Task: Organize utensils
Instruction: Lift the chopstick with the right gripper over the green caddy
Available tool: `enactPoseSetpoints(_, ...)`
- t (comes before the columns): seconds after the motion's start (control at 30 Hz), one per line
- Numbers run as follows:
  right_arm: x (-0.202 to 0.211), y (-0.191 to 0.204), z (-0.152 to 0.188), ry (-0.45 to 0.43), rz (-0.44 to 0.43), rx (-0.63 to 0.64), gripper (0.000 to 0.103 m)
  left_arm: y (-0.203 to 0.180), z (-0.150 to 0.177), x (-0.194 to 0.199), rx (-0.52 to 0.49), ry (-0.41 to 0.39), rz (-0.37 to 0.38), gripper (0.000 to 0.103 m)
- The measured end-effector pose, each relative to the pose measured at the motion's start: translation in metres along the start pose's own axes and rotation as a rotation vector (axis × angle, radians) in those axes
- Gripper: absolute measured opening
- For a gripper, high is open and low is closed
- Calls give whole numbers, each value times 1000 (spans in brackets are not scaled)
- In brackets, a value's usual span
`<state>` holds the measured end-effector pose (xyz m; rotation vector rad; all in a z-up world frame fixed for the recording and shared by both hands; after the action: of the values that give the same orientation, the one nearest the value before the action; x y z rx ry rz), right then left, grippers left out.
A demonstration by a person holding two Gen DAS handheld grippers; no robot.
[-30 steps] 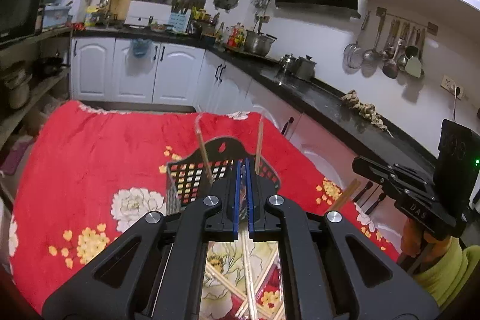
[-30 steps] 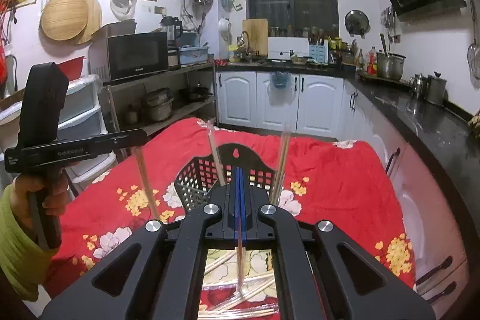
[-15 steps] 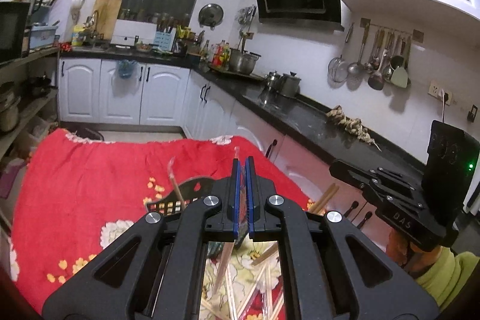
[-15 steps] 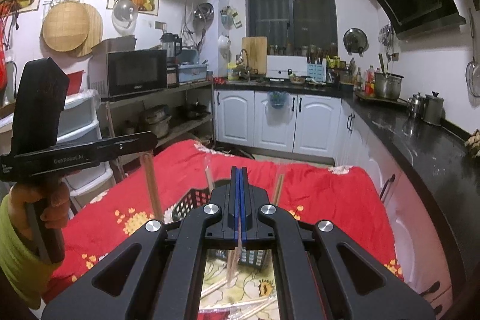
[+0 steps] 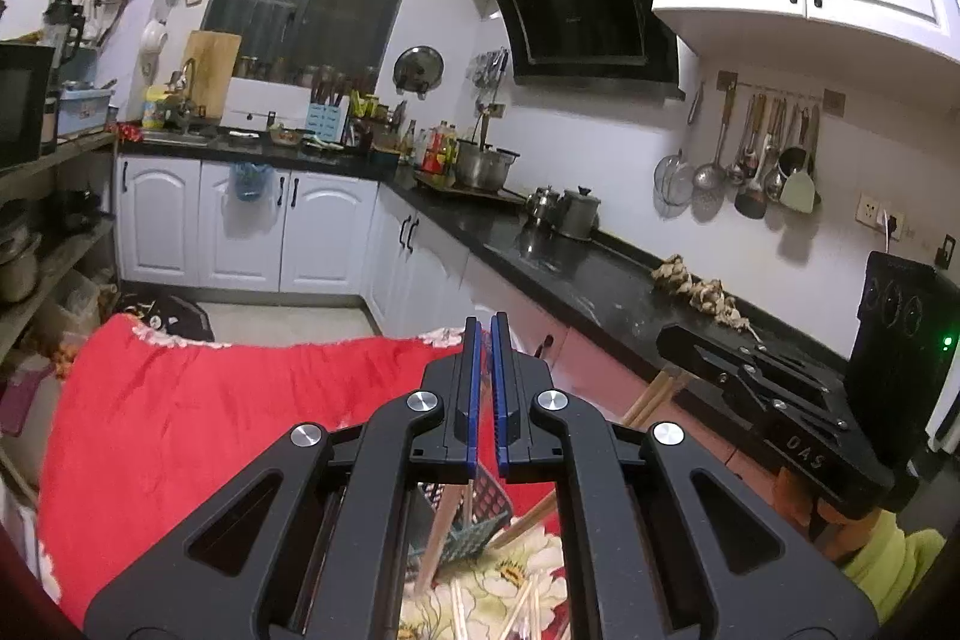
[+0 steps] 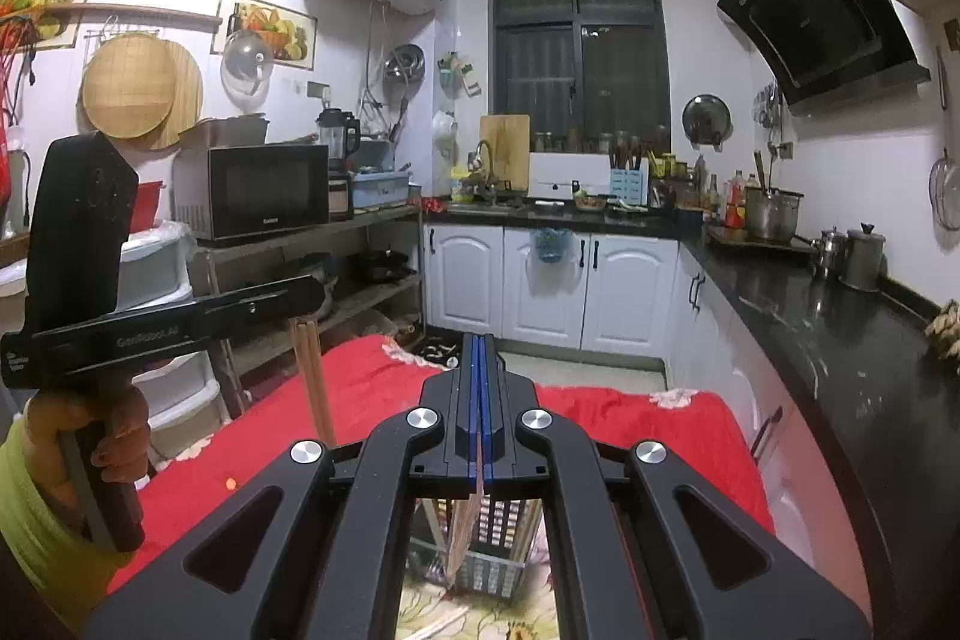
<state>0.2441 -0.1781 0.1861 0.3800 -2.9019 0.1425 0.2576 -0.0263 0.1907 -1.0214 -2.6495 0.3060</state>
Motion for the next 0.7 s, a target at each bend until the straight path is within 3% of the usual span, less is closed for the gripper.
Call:
enactPoseSetpoints(0.4,-21,-6,-26,-25,22,-14,1,9,-29,-1,-49,-56,-56,1)
enactPoseSetpoints(0.7,-36,-5,-26,-30,52,-3,1,39,-17,-15,-26,-52,-102,1)
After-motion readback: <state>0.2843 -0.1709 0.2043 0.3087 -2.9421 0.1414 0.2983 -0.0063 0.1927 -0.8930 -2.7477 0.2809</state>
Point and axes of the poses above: each gripper's, at about its wrist camera, not at the fingertips, and x roughly against the way its jaws point, y to its left, z to its underside, the point moved 8 cm from there along -x, roughly the way its jaws point, and after that the axes turned 13 degrees about z, right-handed, at the moved point
